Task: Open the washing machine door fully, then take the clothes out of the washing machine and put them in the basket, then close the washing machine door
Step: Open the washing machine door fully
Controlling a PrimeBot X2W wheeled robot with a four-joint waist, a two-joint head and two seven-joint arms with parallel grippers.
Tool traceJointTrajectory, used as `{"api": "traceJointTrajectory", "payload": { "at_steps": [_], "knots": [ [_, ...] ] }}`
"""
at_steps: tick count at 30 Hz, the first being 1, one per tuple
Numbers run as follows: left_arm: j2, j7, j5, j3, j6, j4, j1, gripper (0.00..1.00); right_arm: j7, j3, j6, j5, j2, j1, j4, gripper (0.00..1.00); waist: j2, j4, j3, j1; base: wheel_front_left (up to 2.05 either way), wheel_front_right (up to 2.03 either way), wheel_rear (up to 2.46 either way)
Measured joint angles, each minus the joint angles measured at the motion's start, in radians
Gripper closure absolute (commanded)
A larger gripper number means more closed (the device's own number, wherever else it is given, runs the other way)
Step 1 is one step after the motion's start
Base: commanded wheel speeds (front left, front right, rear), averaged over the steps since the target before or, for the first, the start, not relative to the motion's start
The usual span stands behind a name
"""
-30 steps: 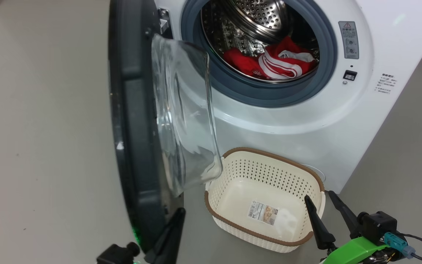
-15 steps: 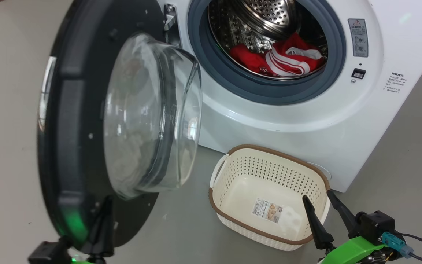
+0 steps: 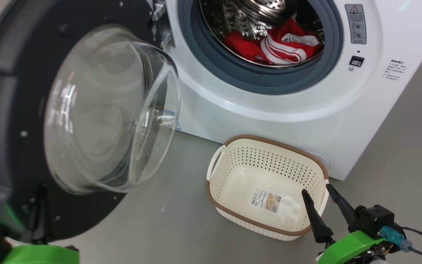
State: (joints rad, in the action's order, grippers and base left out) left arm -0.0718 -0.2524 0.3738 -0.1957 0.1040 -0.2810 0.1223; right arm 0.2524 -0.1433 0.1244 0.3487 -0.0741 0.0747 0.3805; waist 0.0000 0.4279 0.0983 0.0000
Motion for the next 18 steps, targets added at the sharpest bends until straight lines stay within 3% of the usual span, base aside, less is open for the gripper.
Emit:
{"api": "traceJointTrajectory", "payload": {
  "at_steps": [12, 18],
  "knots": [
    [-0.046, 0.000, -0.005, -0.195, 0.013, -0.127, 0.133, 1.00, 0.000, -0.007, 0.000, -0.010, -0.010, 0.029, 0.002, 0.00, 0.0000, -0.025, 0.043, 0.0000, 0.00, 0.00, 0.00],
    [-0.073, 0.000, -0.014, -0.238, 0.021, -0.187, 0.185, 1.00, 0.000, -0.008, 0.000, -0.018, -0.017, 0.049, 0.001, 0.00, 0.0000, -0.030, 0.067, 0.0000, 0.00, 0.00, 0.00]
  ]
}}
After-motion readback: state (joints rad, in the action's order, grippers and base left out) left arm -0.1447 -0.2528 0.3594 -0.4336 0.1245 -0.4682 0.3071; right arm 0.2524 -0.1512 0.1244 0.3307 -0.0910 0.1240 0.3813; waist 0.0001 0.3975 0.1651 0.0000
